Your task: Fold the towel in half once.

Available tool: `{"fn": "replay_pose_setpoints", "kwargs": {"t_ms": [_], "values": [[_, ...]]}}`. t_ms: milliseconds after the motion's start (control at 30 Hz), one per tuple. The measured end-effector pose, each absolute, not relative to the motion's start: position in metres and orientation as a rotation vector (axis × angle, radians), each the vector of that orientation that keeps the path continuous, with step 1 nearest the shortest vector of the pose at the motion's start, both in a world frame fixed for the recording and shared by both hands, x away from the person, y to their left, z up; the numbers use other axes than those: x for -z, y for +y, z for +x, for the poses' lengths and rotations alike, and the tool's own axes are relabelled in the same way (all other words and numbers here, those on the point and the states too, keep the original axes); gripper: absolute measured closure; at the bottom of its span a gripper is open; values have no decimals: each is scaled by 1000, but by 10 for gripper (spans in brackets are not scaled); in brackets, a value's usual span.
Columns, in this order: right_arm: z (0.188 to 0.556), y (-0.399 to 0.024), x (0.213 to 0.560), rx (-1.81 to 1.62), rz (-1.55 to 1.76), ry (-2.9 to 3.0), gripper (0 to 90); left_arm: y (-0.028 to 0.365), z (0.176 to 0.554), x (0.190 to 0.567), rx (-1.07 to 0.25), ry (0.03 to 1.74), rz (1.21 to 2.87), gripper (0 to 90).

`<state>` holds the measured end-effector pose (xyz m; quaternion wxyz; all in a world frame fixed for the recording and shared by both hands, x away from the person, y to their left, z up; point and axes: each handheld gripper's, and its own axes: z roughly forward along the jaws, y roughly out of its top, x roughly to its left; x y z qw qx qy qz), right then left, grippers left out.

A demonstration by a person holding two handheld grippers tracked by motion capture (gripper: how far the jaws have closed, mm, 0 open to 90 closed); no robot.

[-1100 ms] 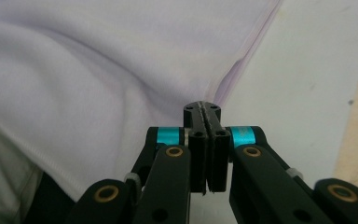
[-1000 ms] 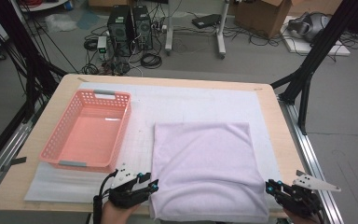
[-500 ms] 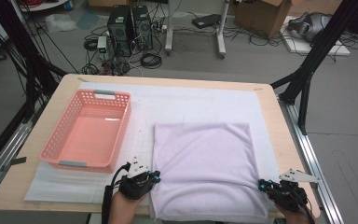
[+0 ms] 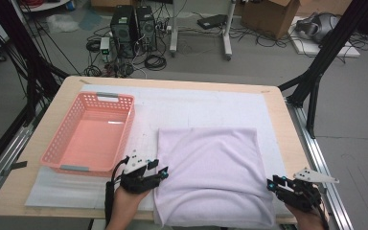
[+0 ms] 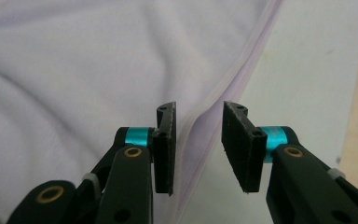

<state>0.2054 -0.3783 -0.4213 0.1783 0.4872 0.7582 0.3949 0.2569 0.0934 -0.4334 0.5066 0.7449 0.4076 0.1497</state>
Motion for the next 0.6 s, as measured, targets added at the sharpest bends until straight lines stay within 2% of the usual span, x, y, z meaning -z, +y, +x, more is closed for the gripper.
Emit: {"fn": "replay_pose_setpoints", "kwargs": {"t_ms": [267, 400, 433, 500, 600], "values": [[255, -374, 422, -1143, 1334, 2130, 637, 86, 314, 443, -370, 1030, 1785, 576], [295, -367, 429, -1146, 1353, 2149, 717, 82, 332, 449, -408, 1046, 1757, 598], [304, -364, 431, -1127, 1343, 2151, 725, 82, 336, 451, -397, 1099, 1766, 622], [322, -359, 434, -1054, 1343, 2129, 686, 81, 345, 451, -349, 1136, 1779, 641], [345, -358, 436, -998, 1371, 2085, 635, 76, 356, 448, -406, 1137, 1786, 635]]}}
